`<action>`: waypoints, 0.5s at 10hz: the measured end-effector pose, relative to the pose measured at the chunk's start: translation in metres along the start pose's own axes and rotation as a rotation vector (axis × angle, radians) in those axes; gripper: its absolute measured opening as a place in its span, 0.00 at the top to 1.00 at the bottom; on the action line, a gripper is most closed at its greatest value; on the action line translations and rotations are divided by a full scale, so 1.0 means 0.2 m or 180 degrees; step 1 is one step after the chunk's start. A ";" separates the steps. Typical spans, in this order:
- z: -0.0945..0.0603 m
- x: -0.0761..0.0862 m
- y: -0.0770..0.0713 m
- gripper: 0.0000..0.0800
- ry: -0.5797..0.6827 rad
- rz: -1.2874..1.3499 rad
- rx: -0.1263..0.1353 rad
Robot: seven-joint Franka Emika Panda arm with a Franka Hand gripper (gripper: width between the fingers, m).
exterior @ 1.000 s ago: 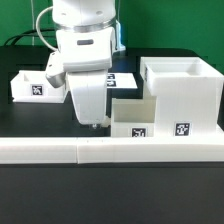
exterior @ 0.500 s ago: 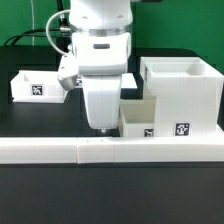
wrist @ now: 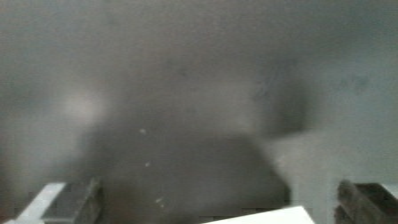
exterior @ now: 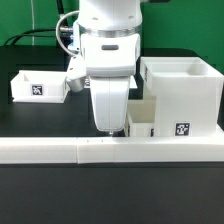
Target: Assemble drawer
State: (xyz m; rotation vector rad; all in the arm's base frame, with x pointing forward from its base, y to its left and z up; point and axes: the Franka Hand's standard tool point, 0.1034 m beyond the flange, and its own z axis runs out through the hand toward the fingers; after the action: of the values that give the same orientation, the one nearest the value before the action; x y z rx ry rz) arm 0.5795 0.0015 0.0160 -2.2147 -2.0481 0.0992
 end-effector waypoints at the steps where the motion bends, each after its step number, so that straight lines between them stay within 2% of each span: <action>1: 0.00 -0.01 0.00 0.19 0.0000 -0.0046 -0.0002; 3: -0.01 -0.08 0.01 0.19 0.0008 -0.0065 -0.0002; 5: -0.01 -0.11 0.00 0.19 0.0013 -0.0057 -0.0011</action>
Offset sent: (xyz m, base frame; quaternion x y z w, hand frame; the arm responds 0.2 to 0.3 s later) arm -0.0077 -0.0169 0.0061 0.0105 0.0003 -0.0165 0.9998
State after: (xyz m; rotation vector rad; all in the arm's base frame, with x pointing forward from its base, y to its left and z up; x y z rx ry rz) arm 0.5788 -0.0209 0.0180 -2.1963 -2.0671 0.0894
